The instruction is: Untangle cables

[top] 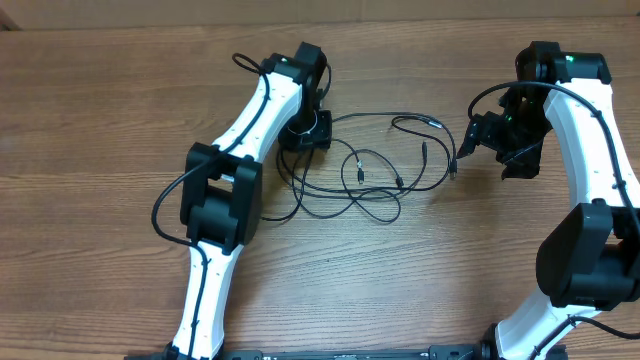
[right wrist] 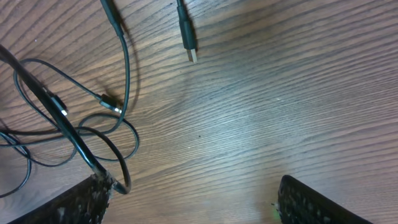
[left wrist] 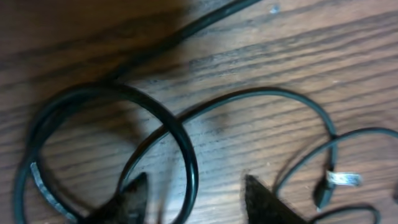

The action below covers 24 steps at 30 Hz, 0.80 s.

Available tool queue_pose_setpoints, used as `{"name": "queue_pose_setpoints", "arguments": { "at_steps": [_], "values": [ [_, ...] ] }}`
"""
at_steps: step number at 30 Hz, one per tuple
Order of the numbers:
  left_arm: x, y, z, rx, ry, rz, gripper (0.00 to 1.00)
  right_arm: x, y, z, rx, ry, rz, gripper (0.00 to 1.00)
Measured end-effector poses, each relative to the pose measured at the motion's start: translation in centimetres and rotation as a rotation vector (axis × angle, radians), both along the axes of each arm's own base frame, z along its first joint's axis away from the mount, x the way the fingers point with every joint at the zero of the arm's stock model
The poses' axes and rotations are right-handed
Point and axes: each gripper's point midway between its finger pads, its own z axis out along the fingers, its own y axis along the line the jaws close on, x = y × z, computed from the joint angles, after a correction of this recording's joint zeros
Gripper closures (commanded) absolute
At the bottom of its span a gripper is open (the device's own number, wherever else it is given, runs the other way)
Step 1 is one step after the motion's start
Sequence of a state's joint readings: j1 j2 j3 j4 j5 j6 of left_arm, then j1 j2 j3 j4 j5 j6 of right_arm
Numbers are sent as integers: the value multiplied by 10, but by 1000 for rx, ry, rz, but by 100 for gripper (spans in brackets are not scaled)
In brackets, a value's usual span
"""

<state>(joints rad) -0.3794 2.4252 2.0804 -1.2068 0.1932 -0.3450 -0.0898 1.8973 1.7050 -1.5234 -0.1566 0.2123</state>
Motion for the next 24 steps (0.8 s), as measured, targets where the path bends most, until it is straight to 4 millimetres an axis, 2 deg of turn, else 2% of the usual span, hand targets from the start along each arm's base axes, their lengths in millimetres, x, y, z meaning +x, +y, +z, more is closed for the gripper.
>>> {"name": "queue_pose_setpoints", "arguments": {
  "at_steps": [2,9,11,14,15,17,19,20,22,24],
  "values": [
    [-2,-1,-6,8,10,-3,96,0,0,0,0,0,1,16],
    [-9,3,-4,29,42,-8,96,0,0,0,0,-1,3,16],
    [-8,8,5,37,48,0,96,0,0,0,0,-1,3,16],
    [7,12,36,22,-8,18,96,0,0,0,0,-1,3,16],
    [14,14,51,10,-41,27,96,0,0,0,0,-1,3,16],
    [31,19,94,-29,-141,49,96,0,0,0,0,-1,4,16],
    [44,23,147,-84,-264,66,96,0,0,0,0,-2,3,16],
    [48,26,180,-117,-340,73,96,0,0,0,-1,-2,4,16],
    [47,35,240,-168,-477,86,96,0,0,0,0,-2,3,16],
    [35,44,302,-214,-612,94,96,0,0,0,0,-2,3,16]
  ]
}}
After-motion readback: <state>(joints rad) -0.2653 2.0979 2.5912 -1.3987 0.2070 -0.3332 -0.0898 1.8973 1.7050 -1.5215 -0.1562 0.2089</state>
